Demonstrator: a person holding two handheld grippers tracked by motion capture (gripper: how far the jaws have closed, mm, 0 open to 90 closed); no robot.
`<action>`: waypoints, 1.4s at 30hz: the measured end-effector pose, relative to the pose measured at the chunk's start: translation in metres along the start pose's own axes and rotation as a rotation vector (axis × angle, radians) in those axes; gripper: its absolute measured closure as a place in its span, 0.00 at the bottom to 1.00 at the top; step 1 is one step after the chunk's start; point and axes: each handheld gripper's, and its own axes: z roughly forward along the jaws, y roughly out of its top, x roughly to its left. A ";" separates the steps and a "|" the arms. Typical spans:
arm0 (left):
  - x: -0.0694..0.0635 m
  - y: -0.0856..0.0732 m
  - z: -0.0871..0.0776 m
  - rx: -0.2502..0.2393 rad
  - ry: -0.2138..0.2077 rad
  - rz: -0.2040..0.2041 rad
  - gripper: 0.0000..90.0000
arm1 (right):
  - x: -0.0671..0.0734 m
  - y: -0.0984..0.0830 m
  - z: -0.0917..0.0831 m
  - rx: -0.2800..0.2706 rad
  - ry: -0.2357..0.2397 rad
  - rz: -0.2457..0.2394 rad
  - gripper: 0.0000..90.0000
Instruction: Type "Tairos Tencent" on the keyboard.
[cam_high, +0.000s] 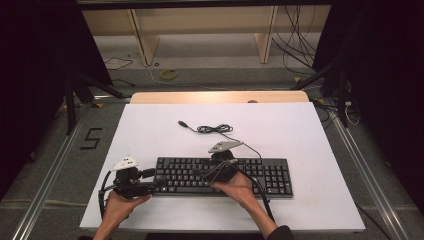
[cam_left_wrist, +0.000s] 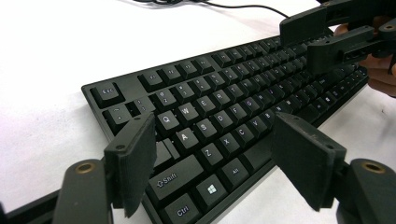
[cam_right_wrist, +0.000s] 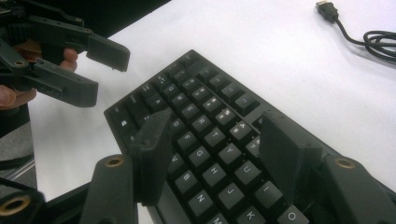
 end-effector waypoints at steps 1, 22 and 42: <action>0.000 0.000 0.000 0.001 0.001 0.000 0.34 | 0.000 0.001 0.000 -0.001 0.002 -0.002 0.50; 0.003 -0.004 -0.003 0.061 0.032 0.027 0.57 | 0.007 0.009 0.021 0.030 -0.005 -0.027 0.64; 0.005 -0.004 0.007 0.166 0.066 0.060 0.98 | 0.005 0.008 0.036 0.091 -0.023 -0.056 0.97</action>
